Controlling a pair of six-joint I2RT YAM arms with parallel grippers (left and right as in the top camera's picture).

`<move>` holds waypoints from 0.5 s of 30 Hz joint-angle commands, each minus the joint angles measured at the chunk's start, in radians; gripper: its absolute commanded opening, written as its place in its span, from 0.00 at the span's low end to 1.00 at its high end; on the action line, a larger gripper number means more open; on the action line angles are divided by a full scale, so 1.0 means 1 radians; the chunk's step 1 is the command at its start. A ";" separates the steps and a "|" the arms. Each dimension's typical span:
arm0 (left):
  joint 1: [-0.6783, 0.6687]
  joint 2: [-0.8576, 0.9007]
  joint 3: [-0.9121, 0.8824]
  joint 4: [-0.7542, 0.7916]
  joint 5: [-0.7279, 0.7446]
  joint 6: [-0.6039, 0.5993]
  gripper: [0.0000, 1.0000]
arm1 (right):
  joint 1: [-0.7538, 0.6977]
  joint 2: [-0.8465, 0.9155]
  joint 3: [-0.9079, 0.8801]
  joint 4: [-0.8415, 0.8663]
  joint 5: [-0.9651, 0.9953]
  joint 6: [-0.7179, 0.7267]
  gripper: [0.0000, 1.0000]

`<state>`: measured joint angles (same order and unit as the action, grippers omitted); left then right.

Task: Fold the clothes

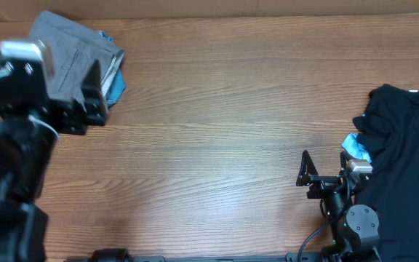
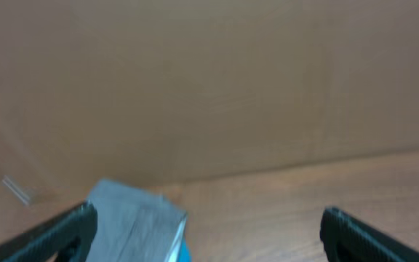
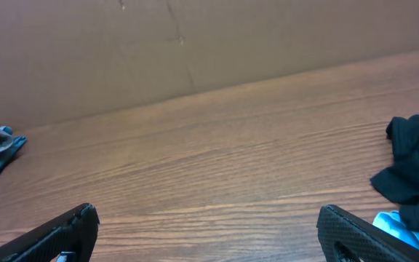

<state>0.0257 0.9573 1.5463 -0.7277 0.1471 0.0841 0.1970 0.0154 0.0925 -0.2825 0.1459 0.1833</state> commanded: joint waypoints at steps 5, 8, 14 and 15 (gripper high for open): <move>-0.006 -0.274 -0.504 0.301 0.094 0.081 1.00 | -0.003 -0.013 -0.006 0.006 0.010 0.004 1.00; -0.005 -0.402 -0.675 0.404 0.087 0.080 1.00 | -0.003 -0.013 -0.006 0.006 0.010 0.003 1.00; -0.005 -0.673 -0.992 0.610 0.033 0.068 1.00 | -0.003 -0.013 -0.006 0.006 0.010 0.003 1.00; -0.005 -0.717 -1.043 0.649 0.028 0.064 1.00 | -0.003 -0.013 -0.006 0.006 0.010 0.004 1.00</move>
<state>0.0257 0.3370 0.6144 -0.1310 0.2024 0.1390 0.1967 0.0154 0.0895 -0.2829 0.1463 0.1829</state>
